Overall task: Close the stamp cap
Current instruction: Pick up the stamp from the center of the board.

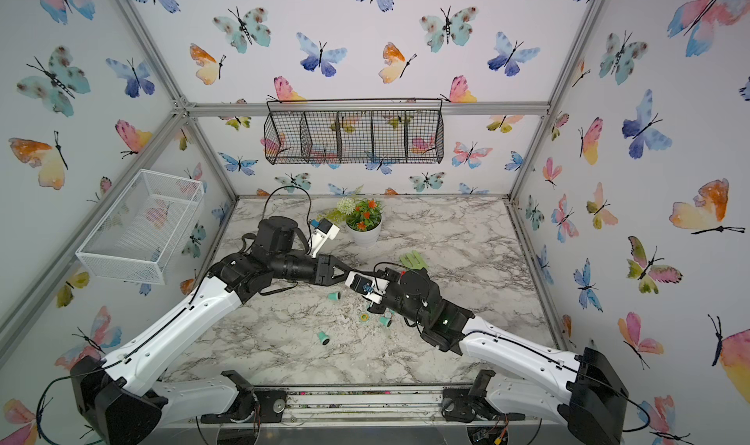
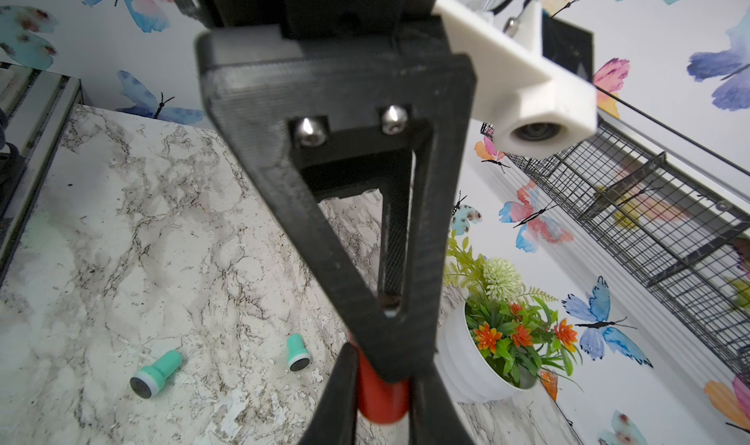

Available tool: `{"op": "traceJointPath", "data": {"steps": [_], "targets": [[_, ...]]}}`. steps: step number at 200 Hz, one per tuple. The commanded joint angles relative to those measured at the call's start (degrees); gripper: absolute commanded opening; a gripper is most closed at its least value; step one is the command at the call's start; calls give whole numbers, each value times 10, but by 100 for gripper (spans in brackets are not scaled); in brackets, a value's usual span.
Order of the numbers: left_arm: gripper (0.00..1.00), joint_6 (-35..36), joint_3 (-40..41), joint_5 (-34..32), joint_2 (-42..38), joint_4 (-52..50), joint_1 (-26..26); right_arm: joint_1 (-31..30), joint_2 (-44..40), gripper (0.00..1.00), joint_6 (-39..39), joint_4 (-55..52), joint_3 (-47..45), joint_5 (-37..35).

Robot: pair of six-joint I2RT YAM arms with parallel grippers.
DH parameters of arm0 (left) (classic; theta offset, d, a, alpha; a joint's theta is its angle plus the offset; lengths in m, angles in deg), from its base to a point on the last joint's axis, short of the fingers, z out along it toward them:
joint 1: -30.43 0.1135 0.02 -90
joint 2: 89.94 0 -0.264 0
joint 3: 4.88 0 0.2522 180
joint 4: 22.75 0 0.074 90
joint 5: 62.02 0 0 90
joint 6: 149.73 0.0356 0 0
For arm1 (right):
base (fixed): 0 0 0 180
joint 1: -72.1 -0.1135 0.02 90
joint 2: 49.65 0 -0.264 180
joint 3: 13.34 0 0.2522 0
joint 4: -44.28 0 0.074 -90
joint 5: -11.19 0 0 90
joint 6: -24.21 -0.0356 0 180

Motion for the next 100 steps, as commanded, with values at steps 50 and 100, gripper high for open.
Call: {"op": "traceJointPath", "data": {"steps": [50, 100], "targets": [[29, 10, -8, 18, 0, 1, -4, -4, -3, 2, 3, 3, 12, 3], [24, 13, -21, 39, -5, 1, -4, -4, -16, 18, -7, 12, 8, 11]]}}
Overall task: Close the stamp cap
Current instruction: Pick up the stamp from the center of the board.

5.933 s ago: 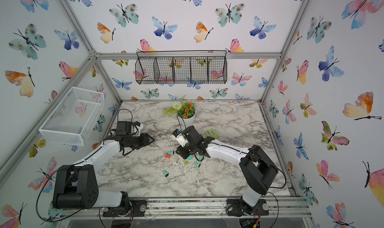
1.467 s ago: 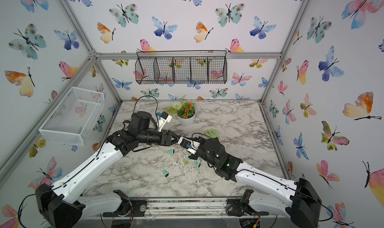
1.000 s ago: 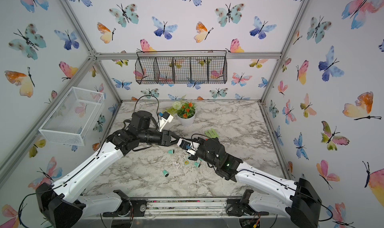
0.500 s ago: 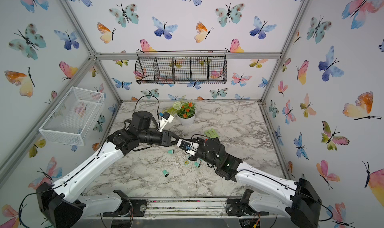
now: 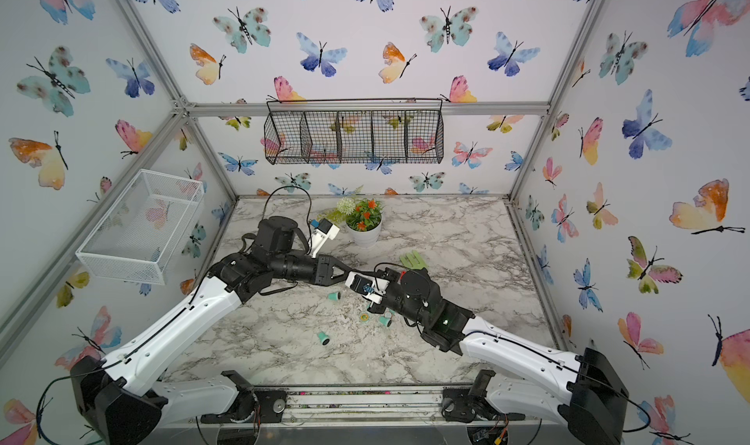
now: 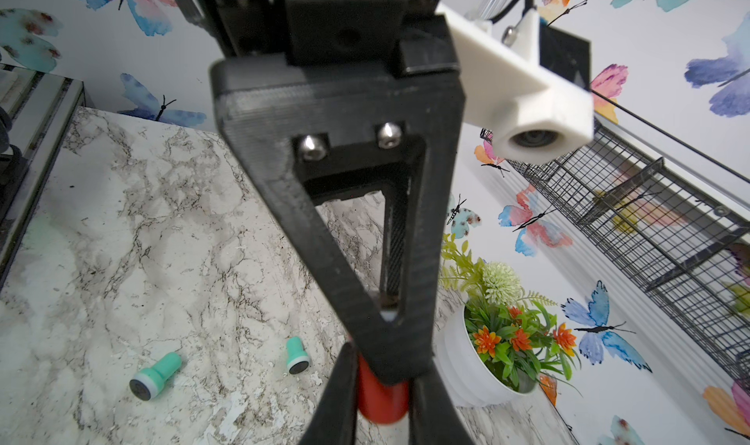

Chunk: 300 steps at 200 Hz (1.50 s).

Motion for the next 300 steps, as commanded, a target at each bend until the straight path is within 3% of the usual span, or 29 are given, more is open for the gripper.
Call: {"op": "traceJointPath", "data": {"steps": [1, 34, 119, 174, 253, 300], "targets": [[24, 10, -22, 41, -5, 2, -5, -4, -15, 19, -8, 10, 8, 10], [21, 16, -49, 108, -25, 20, -5, -4, -52, 30, -30, 37, 10, 52], [19, -77, -84, 248, -89, 180, -5, -4, -101, 33, -98, 185, 26, 181], [18, -84, -98, 263, -87, 186, -5, -4, -71, 34, -114, 243, 60, 224], [17, -87, -96, 259, -86, 187, -5, -4, -44, 28, -102, 240, 83, 237], [17, -87, -96, 258, -86, 187, -5, -4, -45, 31, -99, 238, 85, 242]]}}
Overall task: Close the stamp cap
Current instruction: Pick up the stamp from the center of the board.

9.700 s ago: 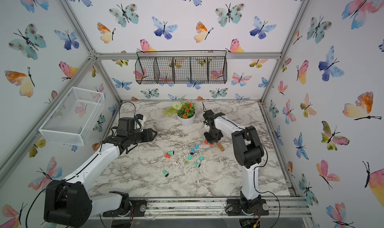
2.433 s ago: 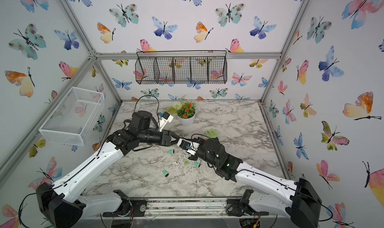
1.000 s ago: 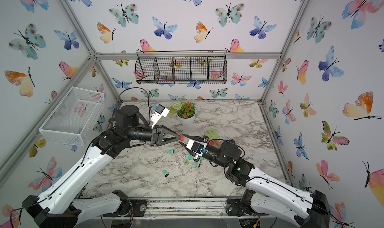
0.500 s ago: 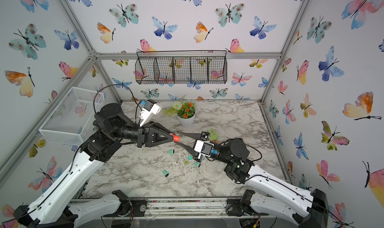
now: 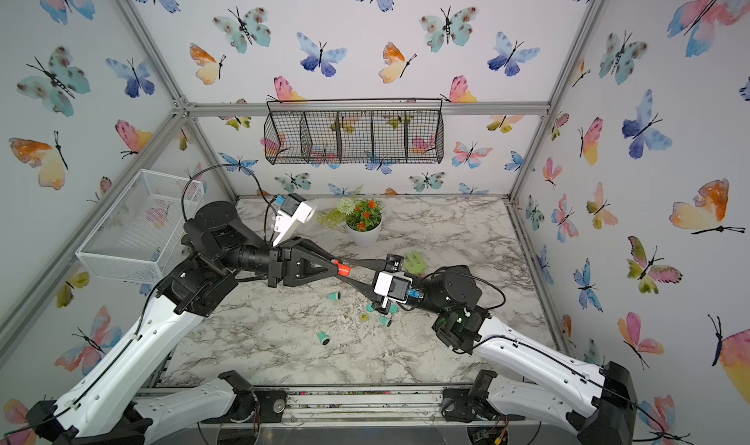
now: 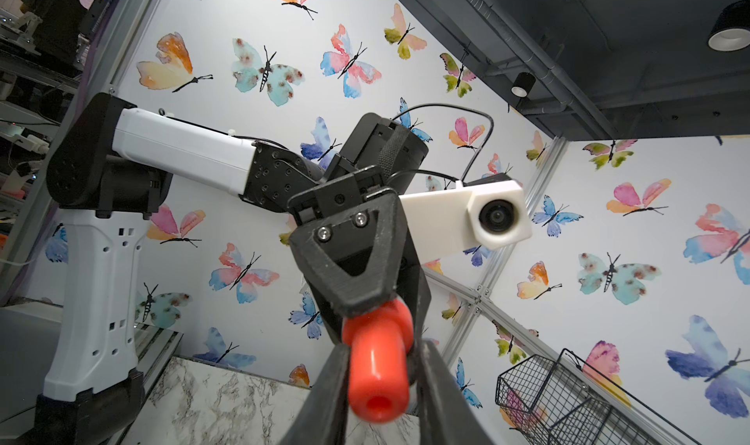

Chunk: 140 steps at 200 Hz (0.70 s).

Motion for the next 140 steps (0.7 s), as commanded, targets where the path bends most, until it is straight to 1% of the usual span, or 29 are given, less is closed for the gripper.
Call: {"op": "traceJointPath", "data": {"steps": [1, 23, 54, 69, 84, 96, 115, 140], "targets": [[17, -1, -7, 16, -1, 12, -2, -4, -1, 31, 0, 13, 17, 6], [17, 0, -8, 16, -1, 12, -2, -3, -6, 30, 0, 13, 15, 2], [17, 0, -7, 14, 0, 12, -2, -4, -11, 24, -1, 12, 13, 0], [17, 0, -7, 15, 1, 12, -2, -4, -12, 25, -1, 12, 13, 0], [17, 0, -7, 17, 1, 12, -2, -4, -12, 33, -2, 11, 13, 0], [17, 0, -7, 17, 1, 12, -2, -4, -11, 35, -2, 11, 14, 2], [17, 0, -6, 16, 0, 12, -2, -4, -11, 35, -3, 11, 15, 8], [17, 1, -4, 13, -2, 12, -2, -4, -10, 31, -4, 10, 17, 10]]}}
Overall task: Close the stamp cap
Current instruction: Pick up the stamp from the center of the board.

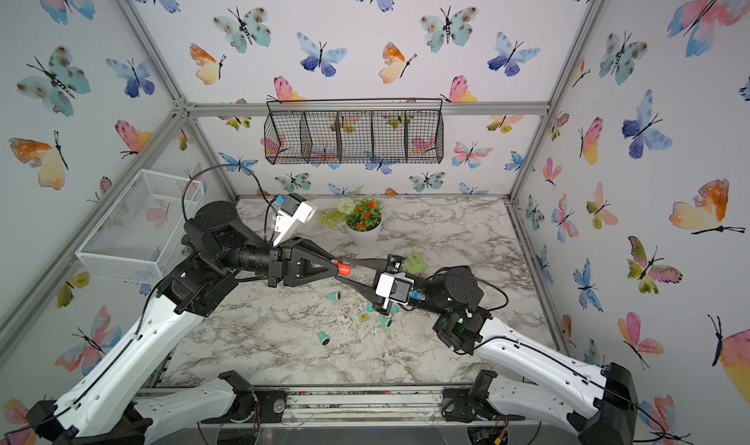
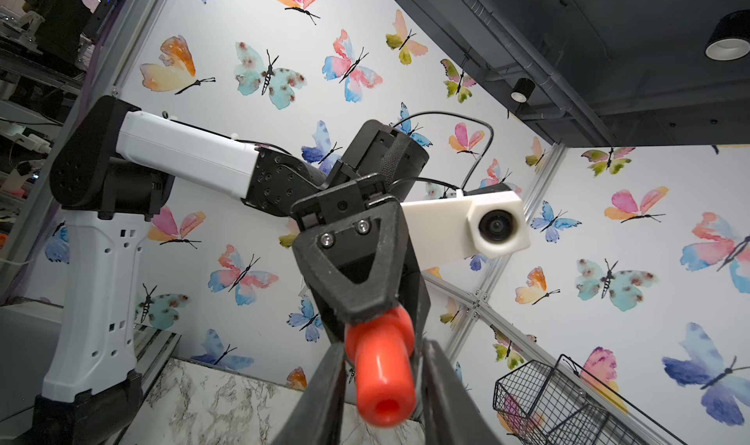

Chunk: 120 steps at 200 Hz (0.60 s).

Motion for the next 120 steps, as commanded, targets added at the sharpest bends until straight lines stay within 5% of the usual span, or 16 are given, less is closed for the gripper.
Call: {"op": "traceJointPath", "data": {"steps": [1, 120], "targets": [[17, 5, -4, 13, -2, 11, -2, -4, -5, 30, -6, 10, 17, 9], [16, 6, 0, 9, -2, 11, -2, -4, 1, 30, -10, -4, 31, 17]]}}
